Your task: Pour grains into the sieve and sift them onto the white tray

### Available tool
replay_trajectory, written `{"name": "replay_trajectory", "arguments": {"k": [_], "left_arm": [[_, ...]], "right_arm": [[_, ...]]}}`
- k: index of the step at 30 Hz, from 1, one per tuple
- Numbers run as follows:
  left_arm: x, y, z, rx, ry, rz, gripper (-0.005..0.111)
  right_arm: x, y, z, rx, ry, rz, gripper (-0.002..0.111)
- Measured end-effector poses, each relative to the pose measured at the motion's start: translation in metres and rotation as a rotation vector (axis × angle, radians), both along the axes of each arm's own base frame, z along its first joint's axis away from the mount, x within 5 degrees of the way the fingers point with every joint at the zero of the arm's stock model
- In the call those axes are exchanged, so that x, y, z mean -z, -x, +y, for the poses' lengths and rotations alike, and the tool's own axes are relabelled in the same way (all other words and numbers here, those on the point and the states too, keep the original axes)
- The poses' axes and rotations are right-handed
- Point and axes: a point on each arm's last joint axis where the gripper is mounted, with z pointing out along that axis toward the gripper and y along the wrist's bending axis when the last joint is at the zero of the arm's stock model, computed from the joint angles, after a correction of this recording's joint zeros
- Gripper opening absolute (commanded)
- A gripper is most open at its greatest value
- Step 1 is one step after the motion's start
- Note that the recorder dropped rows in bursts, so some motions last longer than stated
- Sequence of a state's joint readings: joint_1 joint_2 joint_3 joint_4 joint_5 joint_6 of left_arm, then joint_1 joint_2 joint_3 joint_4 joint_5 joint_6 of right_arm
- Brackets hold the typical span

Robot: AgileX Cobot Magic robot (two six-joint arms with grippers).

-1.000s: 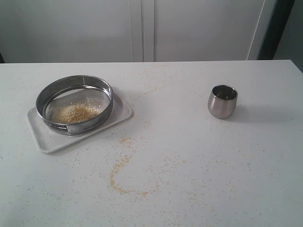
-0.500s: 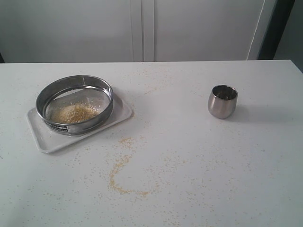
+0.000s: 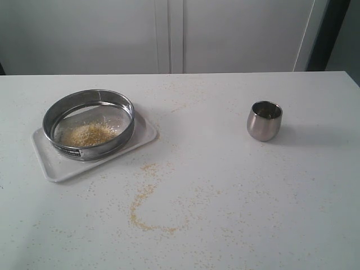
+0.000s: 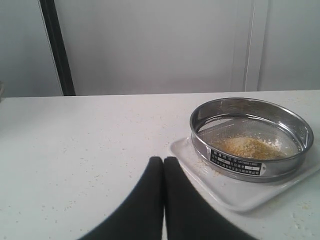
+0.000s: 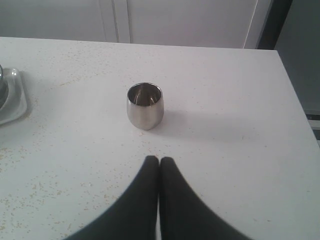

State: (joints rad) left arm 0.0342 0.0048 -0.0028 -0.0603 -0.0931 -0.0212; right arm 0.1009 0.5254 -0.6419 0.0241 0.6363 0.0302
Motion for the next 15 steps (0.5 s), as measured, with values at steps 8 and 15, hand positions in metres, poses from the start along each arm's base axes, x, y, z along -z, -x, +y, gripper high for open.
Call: {"name": "replay_trajectory", "arguments": {"k": [8, 15], "left_arm": [[-0.011, -0.01, 0.0, -0.001, 0.005, 0.074, 0.0], [-0.035, -0.032, 0.0, 0.007, 0.031, 0.237, 0.0]], "right_arm": [[0.0, 0.0, 0.0, 0.0, 0.0, 0.002, 0.0], [0.0, 0.0, 0.0, 0.0, 0.0, 0.001, 0.0]]}}
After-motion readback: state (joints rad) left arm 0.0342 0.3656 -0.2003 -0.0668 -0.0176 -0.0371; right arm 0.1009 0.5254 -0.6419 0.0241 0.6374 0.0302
